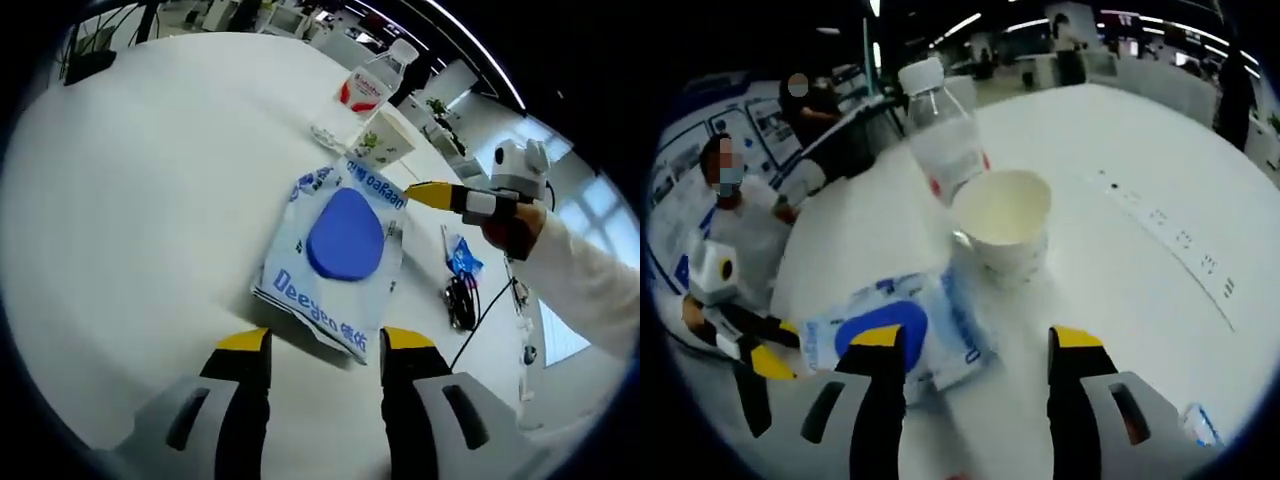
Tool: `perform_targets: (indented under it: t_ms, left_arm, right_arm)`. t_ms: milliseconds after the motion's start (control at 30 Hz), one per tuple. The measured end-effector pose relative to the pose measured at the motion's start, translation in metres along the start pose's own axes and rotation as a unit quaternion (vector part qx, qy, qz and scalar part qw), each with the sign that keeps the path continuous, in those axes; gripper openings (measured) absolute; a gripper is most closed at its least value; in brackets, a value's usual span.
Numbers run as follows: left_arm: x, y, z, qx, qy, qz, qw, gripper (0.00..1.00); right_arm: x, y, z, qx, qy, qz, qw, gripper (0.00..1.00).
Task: Arrange the tabletop items into an orderly group along one side of the table until the central work area is clear of visible clutter.
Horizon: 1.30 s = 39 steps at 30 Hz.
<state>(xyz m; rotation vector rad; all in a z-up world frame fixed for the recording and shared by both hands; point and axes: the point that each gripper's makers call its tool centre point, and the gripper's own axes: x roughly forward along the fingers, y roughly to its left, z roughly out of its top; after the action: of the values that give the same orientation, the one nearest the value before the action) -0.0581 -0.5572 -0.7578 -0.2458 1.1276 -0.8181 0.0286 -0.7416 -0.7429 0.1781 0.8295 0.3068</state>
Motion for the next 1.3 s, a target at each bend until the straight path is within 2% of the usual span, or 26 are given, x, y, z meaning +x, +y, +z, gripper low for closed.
perform_targets:
  t_ms: [100, 167, 200, 300, 367, 433, 500, 533, 567, 667, 733, 833, 967, 1000, 1133, 1233, 1300]
  left_arm:
    - [0.003, -0.002, -0.001, 0.000, 0.007, -0.001, 1.0000, 0.37]
    - [0.005, -0.003, 0.000, 0.007, 0.008, 0.001, 0.9999, 0.35]
    - [0.006, -0.003, 0.000, 0.009, 0.010, 0.001, 0.9999, 0.34]
    - [0.008, -0.004, 0.001, 0.015, 0.015, 0.001, 0.9998, 0.30]
    - [0.009, -0.002, 0.001, 0.021, 0.021, 0.008, 0.9995, 0.24]
    - [0.007, 0.003, 0.001, 0.032, 0.023, 0.023, 0.9990, 0.13]
    - [0.006, 0.006, 0.003, 0.033, 0.019, 0.031, 0.9988, 0.09]
    - [0.005, 0.007, 0.003, 0.032, 0.018, 0.033, 0.9988, 0.07]
    - [0.002, 0.013, 0.005, 0.023, 0.012, 0.042, 0.9988, 0.05]
    - [-0.003, 0.014, 0.012, -0.004, -0.007, 0.040, 0.9992, 0.01]
    - [-0.007, 0.017, 0.018, -0.008, -0.016, 0.044, 0.9989, 0.00]
    - [-0.012, 0.017, 0.027, 0.003, -0.028, 0.045, 0.9986, 0.00]
    - [-0.013, 0.012, 0.035, 0.012, -0.032, 0.034, 0.9988, 0.00]
    - [-0.012, 0.009, 0.038, 0.027, -0.030, 0.030, 0.9987, 0.00]
    - [-0.009, -0.002, 0.051, 0.055, -0.027, 0.013, 0.9980, 0.00]
    - [-0.008, -0.015, 0.062, 0.078, -0.028, -0.005, 0.9965, 0.00]
    - [-0.007, -0.024, 0.066, 0.098, -0.026, -0.013, 0.9948, 0.00]
  right_arm:
    - [0.007, 0.002, 0.004, 0.022, -0.020, 0.006, 0.9995, 0.49]
    - [0.012, 0.003, -0.001, 0.030, -0.014, 0.013, 0.9993, 0.44]
    - [0.014, 0.004, -0.003, 0.027, -0.011, 0.012, 0.9995, 0.39]
    - [0.016, 0.008, -0.008, 0.010, -0.002, 0.015, 0.9998, 0.13]
    - [0.015, 0.009, -0.012, -0.001, 0.003, 0.018, 0.9998, 0.07]
    - [0.013, 0.011, -0.014, -0.003, 0.002, 0.016, 0.9999, 0.04]
    - [0.008, 0.017, -0.014, -0.033, -0.004, 0.027, 0.9991, 0.02]
    - [0.004, 0.021, -0.017, -0.035, -0.001, 0.031, 0.9989, 0.01]
    - [0.002, 0.020, -0.019, -0.028, 0.000, 0.027, 0.9992, 0.01]
    - [-0.009, 0.024, -0.029, -0.001, 0.001, 0.028, 0.9996, 0.00]
    - [-0.021, 0.029, -0.035, 0.014, -0.003, 0.024, 0.9996, 0.00]
    - [-0.039, 0.037, -0.040, 0.023, -0.024, 0.023, 0.9992, 0.00]
    - [-0.068, 0.044, -0.053, 0.076, -0.052, 0.003, 0.9957, 0.00]
    - [-0.073, 0.046, -0.054, 0.087, -0.061, 0.000, 0.9943, 0.00]
    - [-0.101, 0.054, -0.062, 0.124, -0.100, -0.017, 0.9871, 0.00]
    - [-0.117, 0.060, -0.072, 0.147, -0.115, -0.033, 0.9819, 0.00]
    - [-0.127, 0.062, -0.077, 0.170, -0.136, -0.052, 0.9747, 0.00]
